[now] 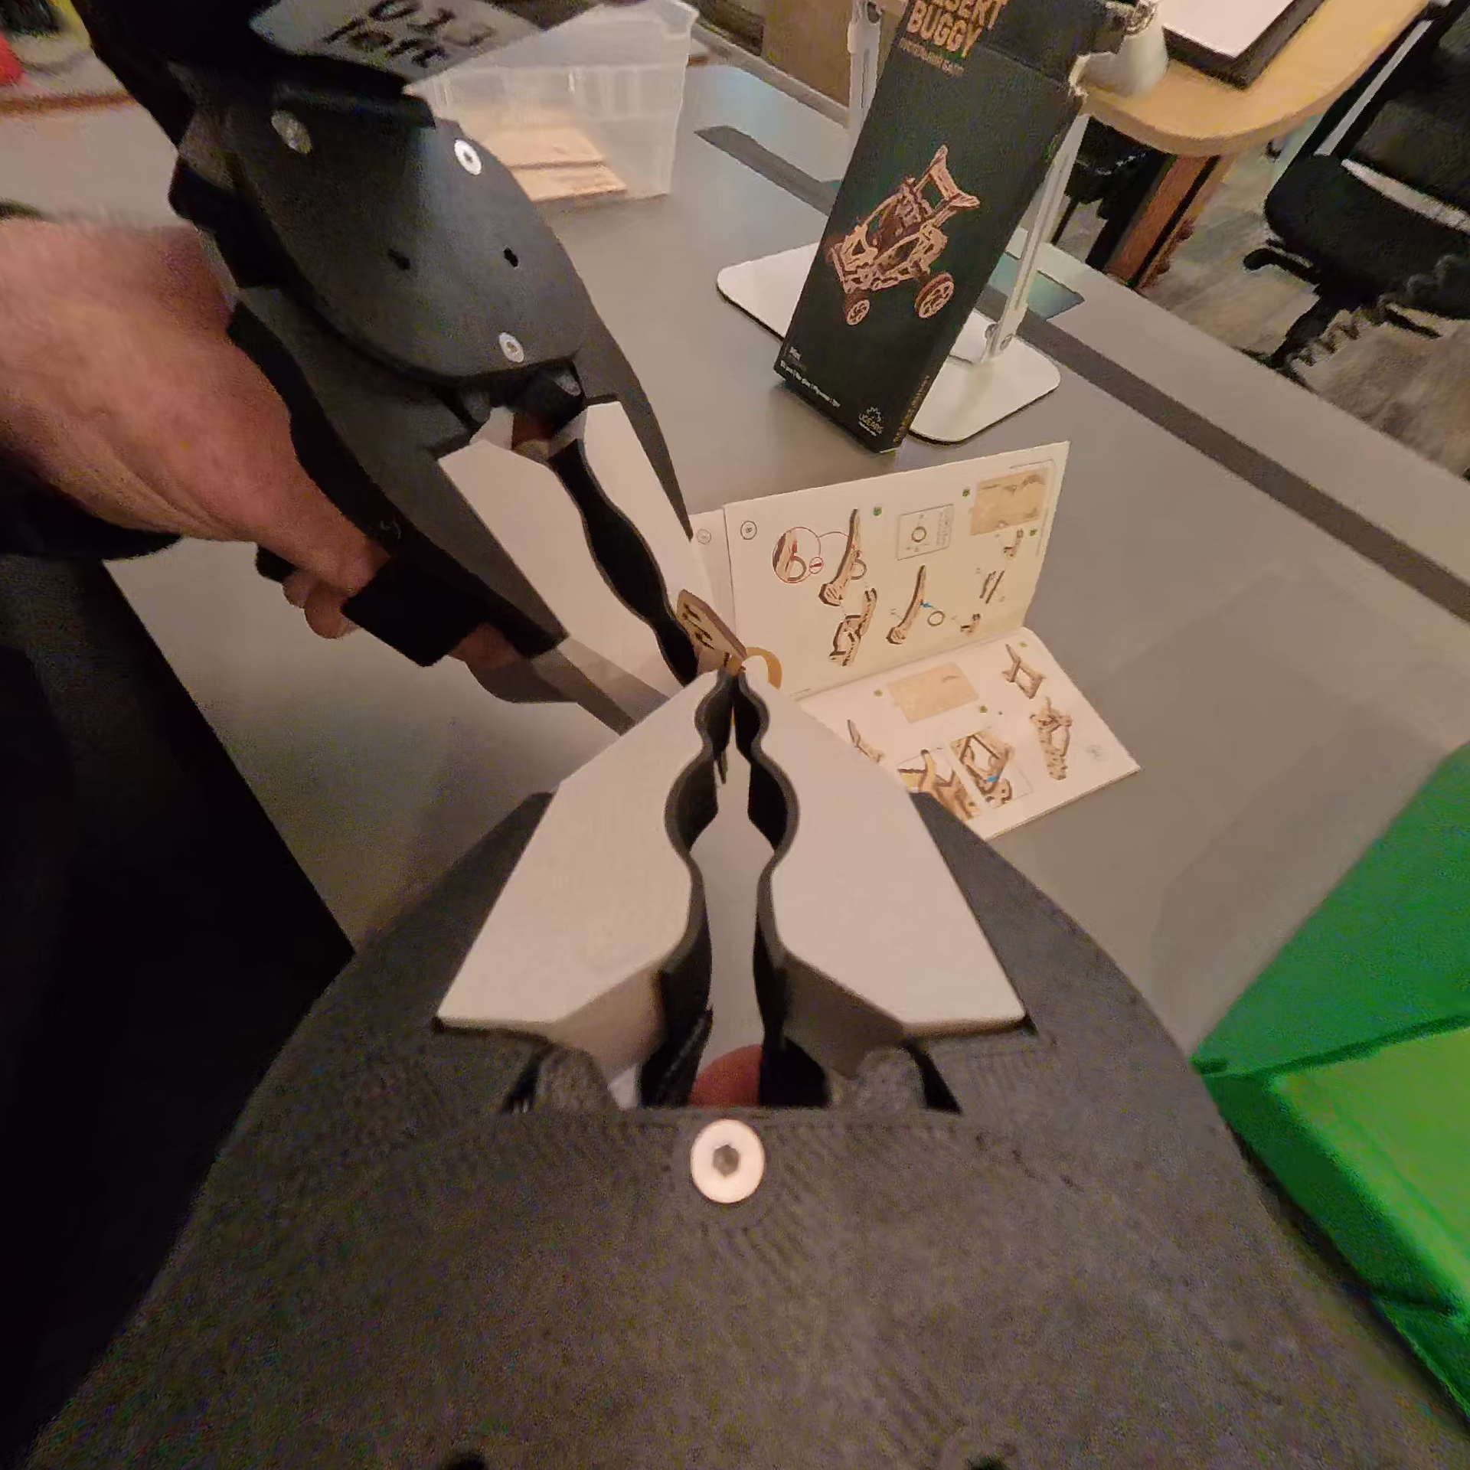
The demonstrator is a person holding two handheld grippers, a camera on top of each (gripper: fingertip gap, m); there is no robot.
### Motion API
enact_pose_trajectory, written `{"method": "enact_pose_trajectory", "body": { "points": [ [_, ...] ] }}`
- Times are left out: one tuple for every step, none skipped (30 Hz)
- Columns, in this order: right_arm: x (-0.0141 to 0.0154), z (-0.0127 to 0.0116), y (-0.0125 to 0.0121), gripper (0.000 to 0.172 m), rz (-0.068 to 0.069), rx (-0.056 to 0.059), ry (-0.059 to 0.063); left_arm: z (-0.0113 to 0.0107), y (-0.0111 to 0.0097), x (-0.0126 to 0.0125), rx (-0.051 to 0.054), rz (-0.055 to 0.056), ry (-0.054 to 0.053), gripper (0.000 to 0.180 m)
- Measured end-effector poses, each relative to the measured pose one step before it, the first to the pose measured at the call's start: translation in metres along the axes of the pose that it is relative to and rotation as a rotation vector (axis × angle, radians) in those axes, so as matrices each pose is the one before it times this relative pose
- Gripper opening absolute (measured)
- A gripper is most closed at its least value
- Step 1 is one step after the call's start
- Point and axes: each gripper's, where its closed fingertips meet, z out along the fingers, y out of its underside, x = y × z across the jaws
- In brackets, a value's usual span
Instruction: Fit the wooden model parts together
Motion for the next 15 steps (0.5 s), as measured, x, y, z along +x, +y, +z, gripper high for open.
{"method": "enact_pose_trajectory", "body": {
  "points": [
    [0.00099,-0.00047,-0.00006,0.0,-0.0277,-0.011,0.0186,0.00003,0.00027,0.00012,-0.0023,-0.0004,-0.0015,0.001],
    [0.00055,-0.00034,0.00001,0.0,-0.0274,-0.0132,0.0172,0.00003,0.00002,0.00034,-0.0019,0.0,-0.0008,0.001],
    [-0.0008,-0.00032,-0.00007,0.0,-0.0255,-0.0126,0.0083,-0.00007,0.00031,-0.00005,-0.0036,0.0023,-0.0038,0.001],
    [-0.00076,-0.00011,-0.00028,0.0,-0.02,-0.0095,0.0088,0.00009,0.0004,-0.00025,-0.0037,0.0038,-0.0064,0.001],
    [-0.00003,-0.0001,0.00008,0.0,-0.0204,-0.0112,0.0121,-0.00002,-0.00006,0.00017,-0.0009,0.0032,-0.0027,0.001],
    [-0.00044,0.00009,0.00017,0.0,-0.0192,-0.01,0.0087,0.00009,0.00012,0.00037,-0.0012,0.0013,-0.0018,0.001],
    [0.00009,-0.00005,-0.00052,0.0,-0.0116,-0.0053,0.0096,0.00005,0.00006,0.00029,-0.0004,0.0014,-0.0016,0.001],
    [0.00026,0.00002,-0.00039,0.0,-0.0118,-0.0053,0.0112,-0.00015,0.00015,-0.00007,-0.0006,0.0004,-0.0025,0.001],
    [-0.00082,0.00028,-0.00025,0.0,-0.0163,-0.0076,0.0072,-0.00032,0.00034,0.00005,-0.0009,0.001,-0.0019,0.001],
    [-0.00111,0.00046,-0.00045,0.0,-0.0218,-0.0073,0.0077,-0.00034,0.0005,-0.0001,-0.0011,0.0019,-0.0023,0.001],
    [-0.00154,0.00065,-0.00057,0.0,-0.0191,-0.008,0.0053,-0.00057,0.00079,-0.0002,-0.0022,0.0014,-0.0032,0.001],
    [-0.00191,0.00093,-0.00015,0.0,-0.0097,-0.0096,-0.0019,-0.0007,0.00149,-0.00056,-0.0046,0.0025,-0.0053,0.001],
    [-0.00252,0.00091,-0.0007,0.0,-0.0021,-0.0044,-0.0107,-0.00118,0.00206,-0.00049,-0.0042,0.002,-0.0059,0.001],
    [-0.00285,0.00063,-0.0014,0.0,0.008,0.0001,-0.0162,-0.00192,0.00225,0.00025,-0.002,-0.0042,-0.0029,0.001],
    [-0.00277,0.00012,-0.00247,0.0,0.005,0.0044,-0.0119,-0.00306,0.00231,0.00074,0.0036,-0.0082,-0.0016,0.001]
  ]
}}
